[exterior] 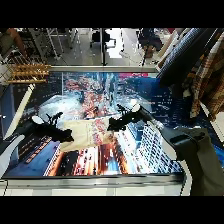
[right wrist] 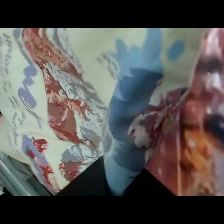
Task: Fold the clothes and pants, and hang the long-sleeved shirts on hangers.
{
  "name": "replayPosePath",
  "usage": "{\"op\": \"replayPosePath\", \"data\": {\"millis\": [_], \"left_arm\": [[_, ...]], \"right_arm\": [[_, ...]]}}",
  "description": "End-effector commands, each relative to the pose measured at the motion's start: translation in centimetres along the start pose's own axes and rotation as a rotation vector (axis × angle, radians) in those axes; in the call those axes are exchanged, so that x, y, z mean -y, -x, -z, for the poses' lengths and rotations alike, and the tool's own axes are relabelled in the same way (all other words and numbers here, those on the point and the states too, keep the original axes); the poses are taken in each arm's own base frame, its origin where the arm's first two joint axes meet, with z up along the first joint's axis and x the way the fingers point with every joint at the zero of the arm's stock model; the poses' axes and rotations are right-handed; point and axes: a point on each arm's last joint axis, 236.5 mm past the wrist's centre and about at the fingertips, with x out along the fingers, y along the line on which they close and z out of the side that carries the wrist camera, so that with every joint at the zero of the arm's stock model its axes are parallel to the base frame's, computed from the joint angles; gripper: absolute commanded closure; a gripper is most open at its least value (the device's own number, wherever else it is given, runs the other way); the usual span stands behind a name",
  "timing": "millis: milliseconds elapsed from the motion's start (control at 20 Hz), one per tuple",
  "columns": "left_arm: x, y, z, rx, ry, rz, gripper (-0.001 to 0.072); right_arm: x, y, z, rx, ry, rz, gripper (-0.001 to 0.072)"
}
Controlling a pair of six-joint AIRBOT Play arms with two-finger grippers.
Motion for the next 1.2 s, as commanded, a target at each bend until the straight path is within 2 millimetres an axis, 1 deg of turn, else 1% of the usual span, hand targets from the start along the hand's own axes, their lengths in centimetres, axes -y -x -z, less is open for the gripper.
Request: {"op": "replayPosePath", "data": {"millis": [0,100,200,300,400,500,550,600,650,700,750,800,850,900,950,1000,1050,1100,1150], "left_arm": [[0.2,0.9,0.5,-0.015,-0.026,-0.002,0.0702],[1.4,3.1,0.9,0.0,-0.069,0.013,0.0702],[2.9,6.2,1.5,0.029,-0.11,0.024,0.0702],[4.5,9.3,2.6,0.051,-0.146,0.033,0.0702],[5.2,12.1,3.9,0.075,-0.171,0.024,0.0701],[5.4,14.3,4.6,0.115,-0.183,0.001,0.0701],[5.4,15.1,4.6,0.141,-0.185,-0.007,0.0701],[5.5,15.8,4.6,0.165,-0.187,-0.014,0.0701],[5.5,16.2,4.6,0.178,-0.188,-0.019,0.0701],[5.5,16.3,4.6,0.182,-0.189,-0.02,0.0701],[5.5,16.3,4.6,0.181,-0.188,-0.02,0.0701],[5.4,16.2,4.4,0.185,-0.186,-0.021,0.0701],[5.3,16.2,4.2,0.193,-0.184,-0.024,0.0701],[5.1,16.2,3.8,0.207,-0.182,-0.03,0.0701],[5.0,16.3,3.3,0.225,-0.18,-0.037,0.0701],[4.9,16.4,2.9,0.241,-0.18,-0.043,0.0701],[4.8,16.4,2.8,0.246,-0.178,-0.045,0.0701],[4.7,16.3,2.8,0.242,-0.177,-0.046,0.0701],[4.5,16.3,2.8,0.238,-0.177,-0.052,0.0701]], "right_arm": [[-3.8,1.4,-0.9,0.035,0.122,-0.071,0.0698],[-5.0,6.3,-1.8,0.109,0.183,-0.028,0.0697],[-5.8,12.5,-1.3,0.155,0.179,-0.01,0.0697],[-5.2,20.0,-1.0,0.264,0.102,0.028,0.0697],[-3.6,28.2,0.6,0.4,0.011,0.075,0.0697],[-1.6,36.4,3.9,0.558,-0.099,0.11,0.0697],[-0.4,39.9,5.8,0.636,-0.158,0.129,0.0697],[1.1,43.3,8.1,0.717,-0.232,0.157,0.0697],[2.6,46.1,10.5,0.786,-0.314,0.18,0.0697],[4.1,48.2,13.1,0.839,-0.381,0.21,0.0697],[5.8,49.9,16.3,0.88,-0.471,0.248,0.0697],[7.3,50.8,19.3,0.905,-0.553,0.287,0.0697],[8.5,50.8,22.0,0.922,-0.628,0.31,0.0697],[9.4,49.9,24.2,0.912,-0.695,0.308,0.0698],[10.3,48.4,25.9,0.882,-0.749,0.306,0.0698],[11.5,46.5,27.8,0.838,-0.825,0.313,0.0698],[12.9,44.6,29.7,0.774,-0.898,0.337,0.0697],[14.4,42.6,32.1,0.69,-0.983,0.384,0.0697],[15.8,41.1,34.5,0.61,-1.066,0.435,0.0697]]}}
